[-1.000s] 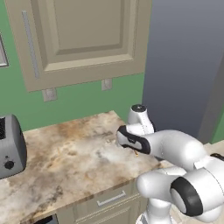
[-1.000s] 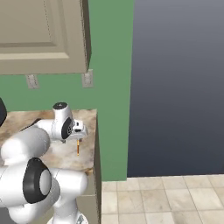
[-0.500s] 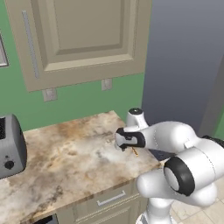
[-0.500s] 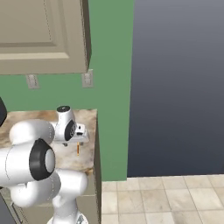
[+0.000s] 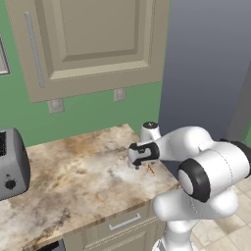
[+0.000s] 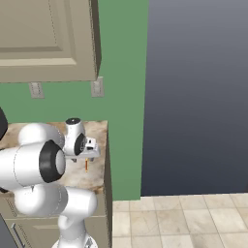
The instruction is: Take the fork and place it on the left side of the plate. Then take the spoon and place it on the right side of the plate. Make sure they're directly next to the plate.
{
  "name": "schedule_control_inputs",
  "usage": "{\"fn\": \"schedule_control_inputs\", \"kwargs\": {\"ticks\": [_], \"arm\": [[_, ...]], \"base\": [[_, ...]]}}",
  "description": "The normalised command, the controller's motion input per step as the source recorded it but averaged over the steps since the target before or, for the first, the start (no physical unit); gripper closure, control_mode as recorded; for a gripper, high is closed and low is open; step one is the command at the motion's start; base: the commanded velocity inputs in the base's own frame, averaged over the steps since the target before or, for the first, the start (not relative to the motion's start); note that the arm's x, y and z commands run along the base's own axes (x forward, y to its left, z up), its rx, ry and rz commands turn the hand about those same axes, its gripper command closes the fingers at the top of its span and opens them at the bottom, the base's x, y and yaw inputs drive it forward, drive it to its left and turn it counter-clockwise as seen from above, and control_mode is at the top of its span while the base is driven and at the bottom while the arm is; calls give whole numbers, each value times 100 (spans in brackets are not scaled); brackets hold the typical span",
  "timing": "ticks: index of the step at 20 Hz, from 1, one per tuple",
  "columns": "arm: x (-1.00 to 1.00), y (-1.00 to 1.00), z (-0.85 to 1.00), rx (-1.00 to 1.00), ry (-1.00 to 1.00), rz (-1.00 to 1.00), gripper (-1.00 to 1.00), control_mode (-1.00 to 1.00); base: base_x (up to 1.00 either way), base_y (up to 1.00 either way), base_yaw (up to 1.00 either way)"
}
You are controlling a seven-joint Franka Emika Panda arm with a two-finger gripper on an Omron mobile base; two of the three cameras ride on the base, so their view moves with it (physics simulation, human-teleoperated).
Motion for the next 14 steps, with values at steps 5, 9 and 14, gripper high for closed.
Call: {"fn": "schedule_control_inputs", "kwargs": {"ticks": [5, 9, 14], "arm": [[35, 0, -9, 0, 3, 0, -100, -100], [47, 0, -12, 0, 4, 0, -100, -100], [34, 0, -16, 0, 6, 0, -100, -100]], "base": [[0, 0, 0], [0, 0, 0], [0, 0, 0]]}}
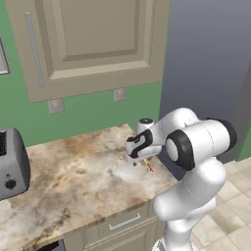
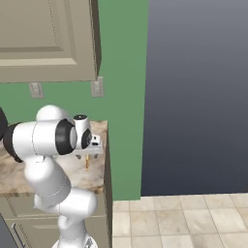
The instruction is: Take the fork and place it on the left side of the plate. Then take the spoon and place it on the right side of the plate. Make sure they're directly next to the plate.
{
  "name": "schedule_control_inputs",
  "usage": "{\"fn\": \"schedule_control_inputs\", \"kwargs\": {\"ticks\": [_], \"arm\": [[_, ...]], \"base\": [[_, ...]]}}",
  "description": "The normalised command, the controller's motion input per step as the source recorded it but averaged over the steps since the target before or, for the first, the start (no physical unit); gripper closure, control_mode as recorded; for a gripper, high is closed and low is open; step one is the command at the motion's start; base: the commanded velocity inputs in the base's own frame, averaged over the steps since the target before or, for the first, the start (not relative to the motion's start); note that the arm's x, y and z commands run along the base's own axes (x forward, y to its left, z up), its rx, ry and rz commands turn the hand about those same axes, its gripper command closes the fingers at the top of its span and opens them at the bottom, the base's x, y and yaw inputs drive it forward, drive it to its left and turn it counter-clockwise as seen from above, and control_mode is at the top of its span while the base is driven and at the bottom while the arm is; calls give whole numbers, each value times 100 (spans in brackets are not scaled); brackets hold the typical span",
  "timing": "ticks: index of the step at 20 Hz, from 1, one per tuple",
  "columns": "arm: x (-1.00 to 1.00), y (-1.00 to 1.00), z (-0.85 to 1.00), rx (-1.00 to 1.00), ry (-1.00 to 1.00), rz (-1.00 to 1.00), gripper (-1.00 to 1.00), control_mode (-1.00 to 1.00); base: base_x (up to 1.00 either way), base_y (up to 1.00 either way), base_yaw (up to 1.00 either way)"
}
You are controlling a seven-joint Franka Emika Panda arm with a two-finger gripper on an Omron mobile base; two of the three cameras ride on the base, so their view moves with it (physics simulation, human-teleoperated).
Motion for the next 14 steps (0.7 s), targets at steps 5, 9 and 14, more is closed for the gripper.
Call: {"fn": "schedule_control_inputs", "kwargs": {"ticks": [5, 9, 14], "arm": [[-5, 3, -24, 0, 7, 0, 100, -100], [-15, 0, -6, 0, 2, 0, 100, -100], [-34, -5, 21, 1, 0, 1, 100, -100]], "base": [[0, 0, 0], [0, 0, 0], [0, 0, 0]]}}
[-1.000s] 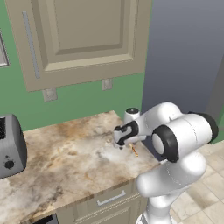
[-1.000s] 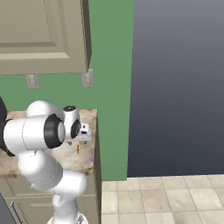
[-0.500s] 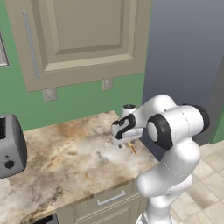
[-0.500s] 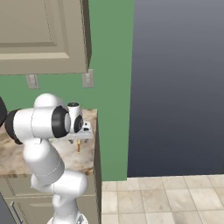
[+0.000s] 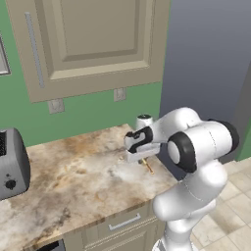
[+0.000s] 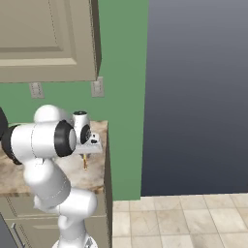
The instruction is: Take the fork and place it on the left side of the plate. Then take the spoon and place it on the right side of the plate. Make sure they're directly next to the plate.
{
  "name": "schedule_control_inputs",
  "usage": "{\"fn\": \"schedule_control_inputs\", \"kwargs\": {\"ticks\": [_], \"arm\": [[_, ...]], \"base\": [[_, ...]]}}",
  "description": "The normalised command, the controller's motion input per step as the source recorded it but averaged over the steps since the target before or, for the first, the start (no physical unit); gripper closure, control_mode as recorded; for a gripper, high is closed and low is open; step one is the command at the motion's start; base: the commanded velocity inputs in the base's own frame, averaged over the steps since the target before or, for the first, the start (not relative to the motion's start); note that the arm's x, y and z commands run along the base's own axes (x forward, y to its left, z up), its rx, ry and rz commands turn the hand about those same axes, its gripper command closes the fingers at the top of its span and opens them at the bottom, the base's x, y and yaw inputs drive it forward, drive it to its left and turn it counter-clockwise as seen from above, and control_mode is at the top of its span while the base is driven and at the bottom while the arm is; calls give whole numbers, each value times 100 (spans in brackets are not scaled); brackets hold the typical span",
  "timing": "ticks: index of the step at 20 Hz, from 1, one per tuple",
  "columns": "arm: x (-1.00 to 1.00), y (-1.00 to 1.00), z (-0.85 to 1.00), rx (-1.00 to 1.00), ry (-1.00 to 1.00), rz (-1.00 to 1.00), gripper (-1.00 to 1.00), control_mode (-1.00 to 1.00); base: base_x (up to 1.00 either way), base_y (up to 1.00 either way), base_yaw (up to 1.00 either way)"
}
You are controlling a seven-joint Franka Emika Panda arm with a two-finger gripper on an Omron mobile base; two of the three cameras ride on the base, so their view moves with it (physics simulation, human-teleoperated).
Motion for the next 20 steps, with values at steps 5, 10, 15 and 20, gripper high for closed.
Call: {"fn": "schedule_control_inputs", "kwargs": {"ticks": [5, 10, 15, 20], "arm": [[-62, -15, 84, 4, 0, 9, 100, -100], [-50, -3, 87, 2, 1, 10, 100, -100], [-57, -2, 51, 1, 0, 7, 100, -100], [-8, -1, 3, 0, 0, 0, 100, -100]], "base": [[0, 0, 0], [0, 0, 0], [0, 0, 0], [0, 0, 0]]}}
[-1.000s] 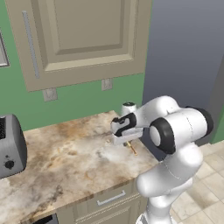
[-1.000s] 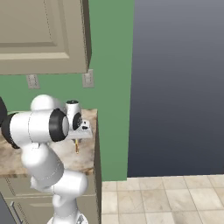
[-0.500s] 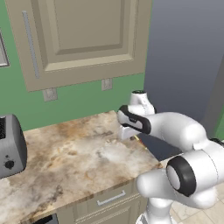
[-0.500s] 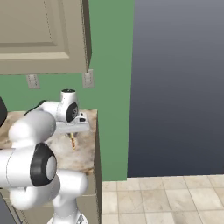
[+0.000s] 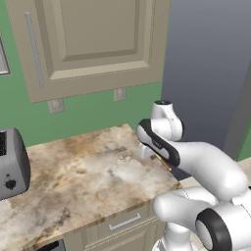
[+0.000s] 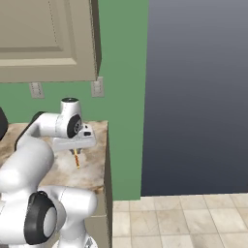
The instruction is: Take the fork and place it on the left side of the plate. Then take the spoon and place it on the right side of the plate. Make sure they're directly next to the plate.
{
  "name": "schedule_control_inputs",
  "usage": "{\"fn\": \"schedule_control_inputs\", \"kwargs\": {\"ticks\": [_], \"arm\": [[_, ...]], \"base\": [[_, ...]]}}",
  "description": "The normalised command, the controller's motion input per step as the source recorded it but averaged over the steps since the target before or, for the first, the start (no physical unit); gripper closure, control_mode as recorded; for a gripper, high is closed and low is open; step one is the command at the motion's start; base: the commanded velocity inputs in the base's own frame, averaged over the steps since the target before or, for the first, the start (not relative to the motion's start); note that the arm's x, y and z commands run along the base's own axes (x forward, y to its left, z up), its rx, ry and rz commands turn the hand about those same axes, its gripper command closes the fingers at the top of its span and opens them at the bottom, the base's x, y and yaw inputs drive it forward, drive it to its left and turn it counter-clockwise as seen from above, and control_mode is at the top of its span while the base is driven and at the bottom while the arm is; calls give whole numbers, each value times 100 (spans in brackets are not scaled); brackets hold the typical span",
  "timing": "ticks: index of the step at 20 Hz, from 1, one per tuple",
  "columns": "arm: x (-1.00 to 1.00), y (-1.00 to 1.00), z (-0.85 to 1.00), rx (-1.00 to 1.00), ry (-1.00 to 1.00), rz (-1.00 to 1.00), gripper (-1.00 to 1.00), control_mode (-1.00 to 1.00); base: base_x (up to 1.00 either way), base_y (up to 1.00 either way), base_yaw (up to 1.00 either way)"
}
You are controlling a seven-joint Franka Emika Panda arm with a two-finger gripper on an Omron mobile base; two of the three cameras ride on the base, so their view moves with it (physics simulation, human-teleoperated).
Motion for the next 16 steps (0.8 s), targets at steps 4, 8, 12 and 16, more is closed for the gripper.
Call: {"fn": "schedule_control_inputs", "kwargs": {"ticks": [4, 8, 12, 16], "arm": [[0, 0, 0, 0, 0, 0, 100, -100], [0, 0, 0, 0, 0, 0, 100, -100], [0, 0, 0, 0, 0, 0, 100, -100], [0, 0, 0, 0, 0, 0, 100, 100]], "base": [[0, 0, 0], [0, 0, 0], [0, 0, 0], [0, 0, 0]]}}
